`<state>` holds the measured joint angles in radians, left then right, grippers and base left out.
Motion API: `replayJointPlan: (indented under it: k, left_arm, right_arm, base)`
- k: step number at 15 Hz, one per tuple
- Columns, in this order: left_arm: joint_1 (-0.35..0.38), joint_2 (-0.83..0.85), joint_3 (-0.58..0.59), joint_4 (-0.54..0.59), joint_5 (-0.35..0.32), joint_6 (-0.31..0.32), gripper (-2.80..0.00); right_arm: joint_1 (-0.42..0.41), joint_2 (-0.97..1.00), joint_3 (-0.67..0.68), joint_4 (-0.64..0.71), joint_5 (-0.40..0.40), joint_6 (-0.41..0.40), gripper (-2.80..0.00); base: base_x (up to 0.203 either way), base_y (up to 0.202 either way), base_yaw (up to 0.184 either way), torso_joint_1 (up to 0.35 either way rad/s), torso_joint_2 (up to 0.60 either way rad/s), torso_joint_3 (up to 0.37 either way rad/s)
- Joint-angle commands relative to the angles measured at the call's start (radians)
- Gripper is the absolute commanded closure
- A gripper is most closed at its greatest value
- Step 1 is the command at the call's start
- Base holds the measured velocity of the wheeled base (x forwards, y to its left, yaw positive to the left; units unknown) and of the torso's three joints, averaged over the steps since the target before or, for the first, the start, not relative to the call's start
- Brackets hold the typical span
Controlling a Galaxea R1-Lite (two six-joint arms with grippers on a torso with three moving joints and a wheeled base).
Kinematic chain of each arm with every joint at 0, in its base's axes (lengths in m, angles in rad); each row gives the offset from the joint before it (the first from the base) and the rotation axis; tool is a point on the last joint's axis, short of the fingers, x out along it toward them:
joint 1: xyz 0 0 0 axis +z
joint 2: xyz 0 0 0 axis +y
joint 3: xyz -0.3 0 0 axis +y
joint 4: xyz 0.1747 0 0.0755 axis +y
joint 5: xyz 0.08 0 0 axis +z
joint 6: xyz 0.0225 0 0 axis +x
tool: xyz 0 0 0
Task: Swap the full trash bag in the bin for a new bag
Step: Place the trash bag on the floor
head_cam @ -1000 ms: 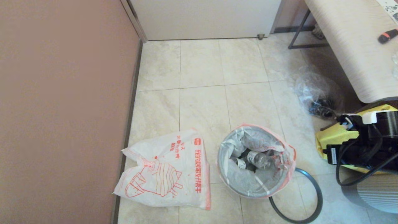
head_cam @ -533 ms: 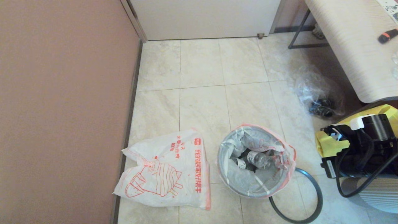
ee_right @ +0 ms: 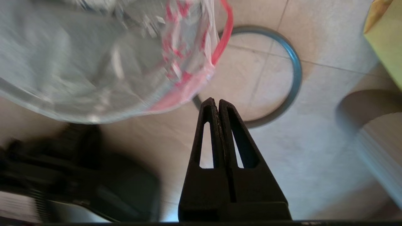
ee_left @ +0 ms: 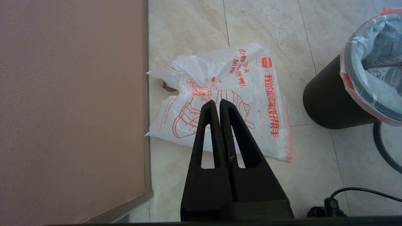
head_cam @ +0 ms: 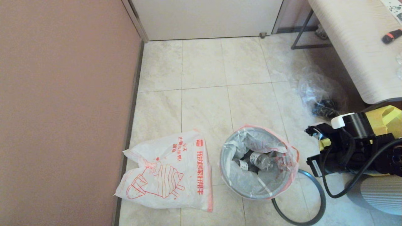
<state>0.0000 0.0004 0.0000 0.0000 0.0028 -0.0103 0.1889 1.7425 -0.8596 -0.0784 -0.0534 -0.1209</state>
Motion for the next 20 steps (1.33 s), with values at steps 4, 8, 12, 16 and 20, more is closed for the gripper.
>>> replayJointPlan:
  k: [4, 8, 12, 16, 20]
  left_arm:
    - [0.000, 0.000, 0.000, 0.000, 0.000, 0.000, 0.00]
    - [0.000, 0.000, 0.000, 0.000, 0.000, 0.000, 0.00]
    - [0.000, 0.000, 0.000, 0.000, 0.000, 0.000, 0.00]
    - [0.000, 0.000, 0.000, 0.000, 0.000, 0.000, 0.00]
    - [0.000, 0.000, 0.000, 0.000, 0.000, 0.000, 0.00]
  right_arm:
    - [-0.002, 0.064, -0.047, -0.032, -0.008, -0.031, 0.00]
    - [-0.006, 0.124, -0.064, -0.117, -0.071, -0.039, -2.80]
    - [-0.009, 0.137, -0.058, -0.152, -0.073, -0.064, -2.80]
    - [-0.024, 0.196, -0.073, -0.240, -0.080, -0.066, -2.80]
    - [-0.049, 0.258, -0.114, -0.320, -0.126, -0.082, -2.80]
  base:
    - [0.000, 0.000, 0.000, 0.000, 0.00, 0.000]
    - [0.000, 0.000, 0.000, 0.000, 0.00, 0.000]
    - [0.000, 0.000, 0.000, 0.000, 0.00, 0.000]
    - [0.000, 0.000, 0.000, 0.000, 0.00, 0.000]
    - [0.000, 0.000, 0.000, 0.000, 0.00, 0.000]
